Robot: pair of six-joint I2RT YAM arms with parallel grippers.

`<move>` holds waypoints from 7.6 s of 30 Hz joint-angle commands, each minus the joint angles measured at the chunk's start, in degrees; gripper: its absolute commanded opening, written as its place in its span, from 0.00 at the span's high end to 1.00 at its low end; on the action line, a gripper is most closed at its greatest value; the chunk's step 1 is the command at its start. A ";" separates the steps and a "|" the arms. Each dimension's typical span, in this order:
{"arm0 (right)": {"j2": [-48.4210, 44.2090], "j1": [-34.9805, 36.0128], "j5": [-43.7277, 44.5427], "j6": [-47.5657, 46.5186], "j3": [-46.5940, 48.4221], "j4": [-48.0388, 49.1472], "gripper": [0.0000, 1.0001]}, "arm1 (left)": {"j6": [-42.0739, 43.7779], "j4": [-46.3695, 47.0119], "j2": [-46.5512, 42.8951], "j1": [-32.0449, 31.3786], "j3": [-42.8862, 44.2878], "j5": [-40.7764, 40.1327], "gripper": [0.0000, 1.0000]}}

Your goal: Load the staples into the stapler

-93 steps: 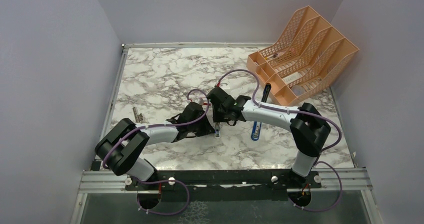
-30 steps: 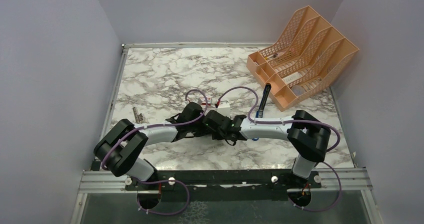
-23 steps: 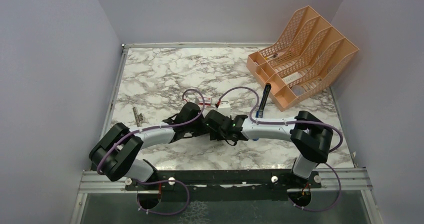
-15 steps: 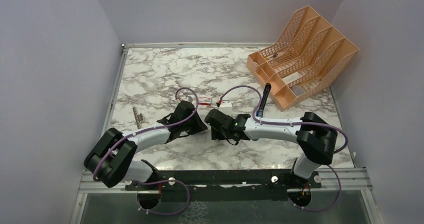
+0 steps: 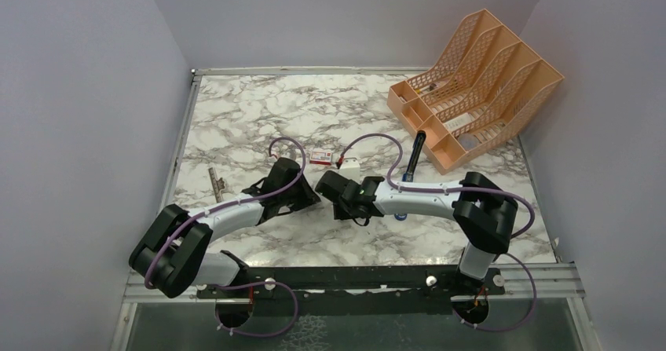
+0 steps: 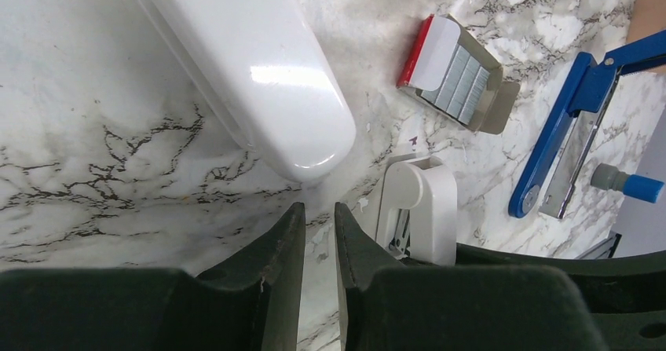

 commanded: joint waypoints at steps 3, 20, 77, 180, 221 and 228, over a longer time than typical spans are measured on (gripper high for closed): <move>3.14 0.30 0.19 0.07 0.28 -1.44 0.75 | 0.54 0.70 -0.60 0.48 -1.14 0.43 0.79; 1.01 0.04 -1.31 -1.87 4.40 -3.62 0.52 | 1.84 -0.47 -2.78 0.98 -1.37 0.11 0.72; -15.23 -41.48 2.89 -24.74 5.11 -2.60 0.38 | 10.77 10.74 21.21 -14.67 25.78 12.79 0.25; -31.63 -40.83 -19.62 -18.90 -24.78 -3.62 0.79 | 8.36 9.68 47.61 -23.64 42.52 -0.90 0.87; -31.44 -40.82 -8.72 -19.26 -13.99 -9.42 0.40 | 7.31 11.60 37.94 -23.54 34.81 -8.26 0.83; -26.96 -40.83 -9.64 -18.66 -14.02 -10.85 0.41 | 8.00 11.60 37.83 -23.46 34.48 -8.70 0.82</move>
